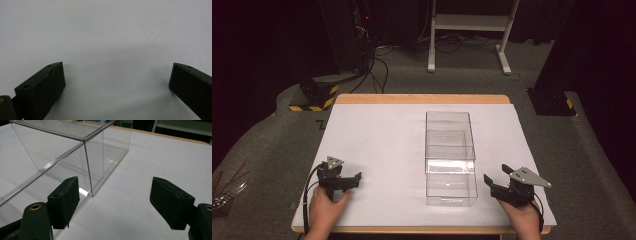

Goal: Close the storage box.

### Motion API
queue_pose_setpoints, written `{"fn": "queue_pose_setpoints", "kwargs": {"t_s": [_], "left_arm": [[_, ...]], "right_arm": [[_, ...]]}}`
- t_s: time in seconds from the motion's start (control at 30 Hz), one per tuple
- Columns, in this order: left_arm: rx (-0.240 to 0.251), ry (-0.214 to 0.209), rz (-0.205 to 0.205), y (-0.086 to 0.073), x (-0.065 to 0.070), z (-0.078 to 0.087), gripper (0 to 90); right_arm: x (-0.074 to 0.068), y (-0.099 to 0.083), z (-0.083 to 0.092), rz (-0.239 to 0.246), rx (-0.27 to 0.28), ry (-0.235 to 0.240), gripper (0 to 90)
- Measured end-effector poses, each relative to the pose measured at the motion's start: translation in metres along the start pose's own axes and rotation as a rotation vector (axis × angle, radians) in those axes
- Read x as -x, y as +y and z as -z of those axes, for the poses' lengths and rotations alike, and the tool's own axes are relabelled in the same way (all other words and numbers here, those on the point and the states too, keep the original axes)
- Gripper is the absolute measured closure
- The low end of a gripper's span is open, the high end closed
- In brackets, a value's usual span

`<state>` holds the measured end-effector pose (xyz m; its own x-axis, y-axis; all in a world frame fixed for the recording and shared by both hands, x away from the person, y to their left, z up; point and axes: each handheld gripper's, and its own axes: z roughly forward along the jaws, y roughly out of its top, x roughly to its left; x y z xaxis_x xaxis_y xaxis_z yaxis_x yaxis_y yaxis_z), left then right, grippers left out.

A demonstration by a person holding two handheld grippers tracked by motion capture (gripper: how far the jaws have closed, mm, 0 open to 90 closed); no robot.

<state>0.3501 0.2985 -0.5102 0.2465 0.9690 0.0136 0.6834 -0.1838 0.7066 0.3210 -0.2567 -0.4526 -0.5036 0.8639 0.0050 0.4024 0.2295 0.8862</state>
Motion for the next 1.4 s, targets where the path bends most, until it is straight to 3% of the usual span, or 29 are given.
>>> {"fn": "queue_pose_setpoints", "kwargs": {"t_s": [0.83,1.4], "left_arm": [[0.000,0.000,0.002,0.000,0.000,0.000,0.7],[0.000,0.000,0.002,0.000,0.000,0.000,0.7]], "right_arm": [[-0.014,0.009,0.017,0.014,0.061,0.042,23.7],[-0.038,0.010,0.022,0.037,0.079,0.135,23.7]]}}
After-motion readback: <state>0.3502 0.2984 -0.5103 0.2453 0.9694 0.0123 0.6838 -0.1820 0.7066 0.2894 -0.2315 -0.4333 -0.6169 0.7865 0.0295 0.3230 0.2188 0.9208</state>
